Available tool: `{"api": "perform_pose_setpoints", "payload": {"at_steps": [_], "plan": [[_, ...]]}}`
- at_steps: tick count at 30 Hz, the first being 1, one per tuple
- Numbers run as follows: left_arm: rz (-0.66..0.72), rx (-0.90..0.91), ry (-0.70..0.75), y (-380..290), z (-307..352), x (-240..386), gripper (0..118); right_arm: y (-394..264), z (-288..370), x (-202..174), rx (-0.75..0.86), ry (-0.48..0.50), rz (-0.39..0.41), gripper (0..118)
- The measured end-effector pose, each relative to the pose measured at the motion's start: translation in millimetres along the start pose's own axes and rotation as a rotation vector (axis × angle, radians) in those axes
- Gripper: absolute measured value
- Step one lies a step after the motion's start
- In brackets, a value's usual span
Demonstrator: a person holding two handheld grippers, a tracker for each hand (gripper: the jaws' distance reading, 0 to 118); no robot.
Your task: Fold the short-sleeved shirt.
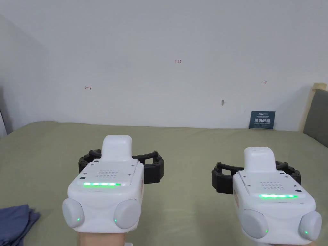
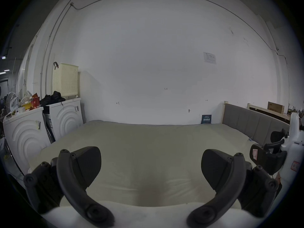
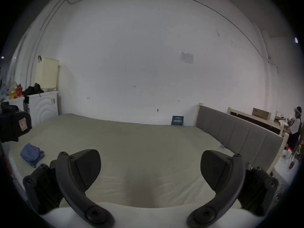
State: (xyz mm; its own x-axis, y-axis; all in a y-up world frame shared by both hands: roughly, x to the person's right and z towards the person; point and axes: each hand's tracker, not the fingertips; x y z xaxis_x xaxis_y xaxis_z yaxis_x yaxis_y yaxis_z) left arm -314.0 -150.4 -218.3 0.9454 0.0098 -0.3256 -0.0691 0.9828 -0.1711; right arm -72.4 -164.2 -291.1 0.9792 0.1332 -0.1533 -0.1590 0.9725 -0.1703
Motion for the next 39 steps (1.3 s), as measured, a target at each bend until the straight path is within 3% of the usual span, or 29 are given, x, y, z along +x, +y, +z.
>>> {"api": "perform_pose_setpoints", "payload": {"at_steps": [8, 12, 31, 36, 39], "plan": [[0.002, -0.011, 0.002, 1, 1, 2, 118, 0, -1, 11, -0.036, 0.126, -0.067, 118], [0.010, -0.021, -0.002, 2, 1, 0, 118, 0, -2, 8, -0.061, 0.081, -0.054, 118], [0.025, -0.032, -0.019, 2, 1, 2, 118, 4, 0, 7, -0.017, 0.067, -0.028, 118], [0.022, -0.037, -0.027, 1, 1, 3, 118, 9, -3, 16, -0.170, 0.138, -0.135, 118], [0.020, -0.042, -0.025, 0, 1, 3, 118, 6, -11, 14, -0.205, 0.136, -0.116, 118]]}}
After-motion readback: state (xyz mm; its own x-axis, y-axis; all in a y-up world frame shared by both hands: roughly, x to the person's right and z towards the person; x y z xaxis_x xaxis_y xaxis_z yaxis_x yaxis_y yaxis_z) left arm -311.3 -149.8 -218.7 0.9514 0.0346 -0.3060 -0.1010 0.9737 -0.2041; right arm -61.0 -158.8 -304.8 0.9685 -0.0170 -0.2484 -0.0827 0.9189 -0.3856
